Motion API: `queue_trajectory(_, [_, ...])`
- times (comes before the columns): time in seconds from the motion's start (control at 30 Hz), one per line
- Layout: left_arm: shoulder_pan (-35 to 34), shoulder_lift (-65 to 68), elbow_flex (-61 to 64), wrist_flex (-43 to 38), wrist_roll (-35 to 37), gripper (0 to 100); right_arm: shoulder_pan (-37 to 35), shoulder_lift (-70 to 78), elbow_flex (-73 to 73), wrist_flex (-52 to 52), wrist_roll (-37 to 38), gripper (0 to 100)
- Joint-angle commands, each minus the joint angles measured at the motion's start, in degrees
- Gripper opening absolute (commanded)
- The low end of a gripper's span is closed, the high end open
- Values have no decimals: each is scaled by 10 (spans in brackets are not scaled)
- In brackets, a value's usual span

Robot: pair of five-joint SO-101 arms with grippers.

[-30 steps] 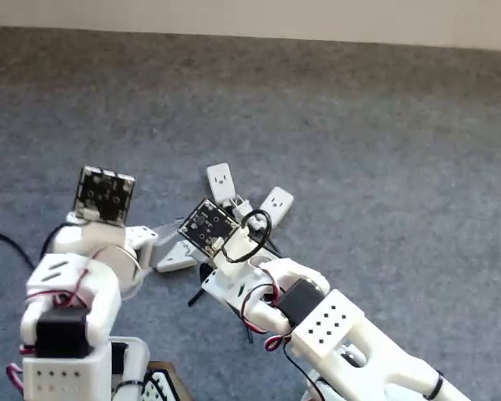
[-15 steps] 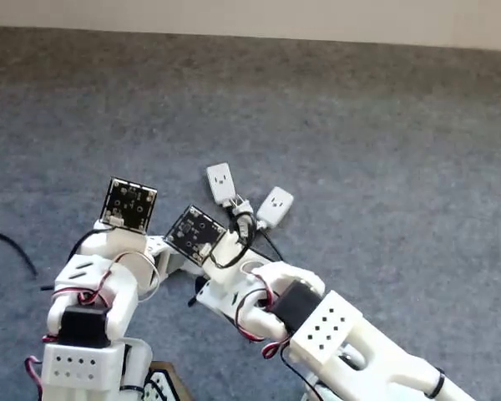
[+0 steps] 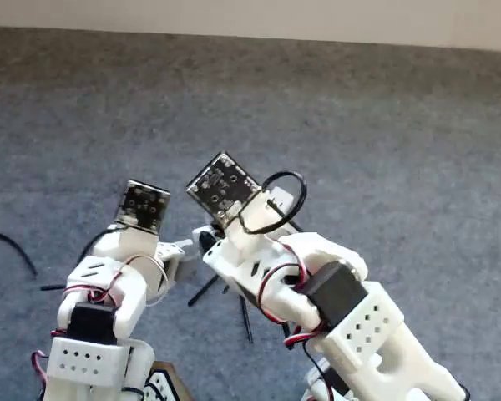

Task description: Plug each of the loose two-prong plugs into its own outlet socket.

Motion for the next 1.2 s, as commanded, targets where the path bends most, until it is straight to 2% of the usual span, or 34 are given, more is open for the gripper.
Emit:
queue_trajectory(0.0, [2,-6,-8,-4,0,369,8,-7,-10,1,4,5])
queue_trajectory(0.17, [-87,4,-80,2,2,369,8,-7,59,0,20,5])
queue_trajectory(0.23, [-116,44,-138,33,2,369,8,-7,86,-7,41,5])
queue_trajectory(0.37, [-160,247,-308,105,3,369,15,-7,104,-7,69,5])
queue_trajectory(0.53, [-244,564,-622,223,0,369,50,68,65,5,87,5])
queue_trajectory(0.73, [-374,897,-1018,353,0,369,57,274,-138,117,88,5])
queue_trajectory(0.9, [-458,1127,-1272,414,0,369,42,449,-441,300,30,5])
queue_trajectory(0.97, [-480,1202,-1347,422,0,369,30,537,-560,371,-15,5])
queue_trajectory(1.0, [-488,1234,-1380,423,0,369,29,577,-609,371,-36,5])
queue_trajectory(1.17, [-530,1326,-1495,436,-12,369,28,690,-646,371,-110,5])
